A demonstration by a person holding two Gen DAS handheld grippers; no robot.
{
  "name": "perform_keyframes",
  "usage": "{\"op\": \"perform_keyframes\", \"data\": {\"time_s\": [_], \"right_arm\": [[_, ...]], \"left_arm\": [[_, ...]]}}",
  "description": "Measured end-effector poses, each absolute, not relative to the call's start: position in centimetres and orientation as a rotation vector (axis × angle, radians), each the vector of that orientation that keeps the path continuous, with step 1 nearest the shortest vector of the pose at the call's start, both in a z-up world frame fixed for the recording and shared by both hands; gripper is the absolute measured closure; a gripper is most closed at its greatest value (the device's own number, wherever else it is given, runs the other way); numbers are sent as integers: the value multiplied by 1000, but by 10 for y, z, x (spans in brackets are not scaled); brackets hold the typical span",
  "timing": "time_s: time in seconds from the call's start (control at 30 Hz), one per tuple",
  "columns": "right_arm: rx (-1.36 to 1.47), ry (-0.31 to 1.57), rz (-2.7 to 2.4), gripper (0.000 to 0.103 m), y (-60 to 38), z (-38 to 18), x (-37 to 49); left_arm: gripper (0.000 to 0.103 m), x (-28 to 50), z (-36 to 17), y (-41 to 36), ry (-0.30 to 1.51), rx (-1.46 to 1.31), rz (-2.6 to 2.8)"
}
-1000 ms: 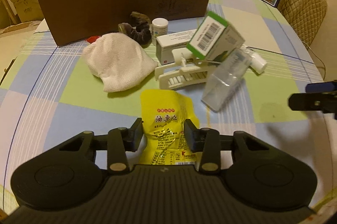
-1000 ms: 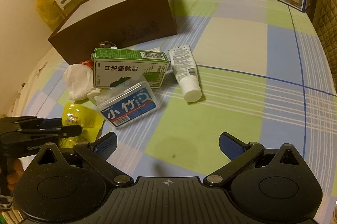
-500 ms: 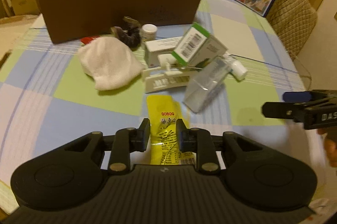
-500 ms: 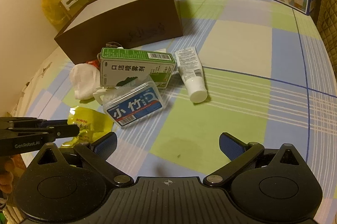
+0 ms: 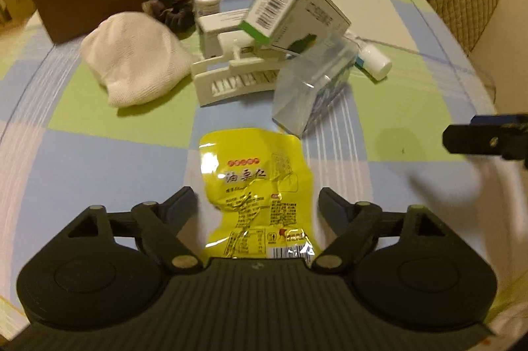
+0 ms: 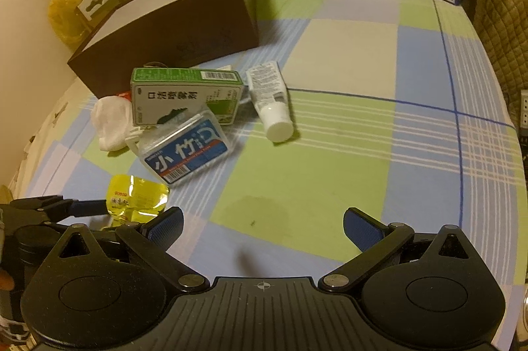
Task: Organize objects
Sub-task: 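Close the left tool on the yellow pouch while the right tool grasps the clear case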
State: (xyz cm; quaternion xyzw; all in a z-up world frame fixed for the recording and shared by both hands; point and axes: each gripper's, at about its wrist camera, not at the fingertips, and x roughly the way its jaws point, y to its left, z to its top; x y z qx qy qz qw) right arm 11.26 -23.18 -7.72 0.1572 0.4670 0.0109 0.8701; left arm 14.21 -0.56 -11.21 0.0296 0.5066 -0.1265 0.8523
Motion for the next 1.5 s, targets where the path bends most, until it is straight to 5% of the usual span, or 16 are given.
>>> {"op": "perform_keyframes", "data": {"time_s": [0.3, 1.4, 1.5], "right_arm": [[332, 978, 19, 2, -234, -78, 108], [-89, 791, 342, 2, -150, -104, 191], [-108, 802, 347, 19, -146, -107, 193]], "left_arm": [[44, 129, -112, -24, 1017, 160, -293], [44, 134, -61, 97, 1002, -33, -11], [44, 138, -61, 102, 1003, -34, -15]]}}
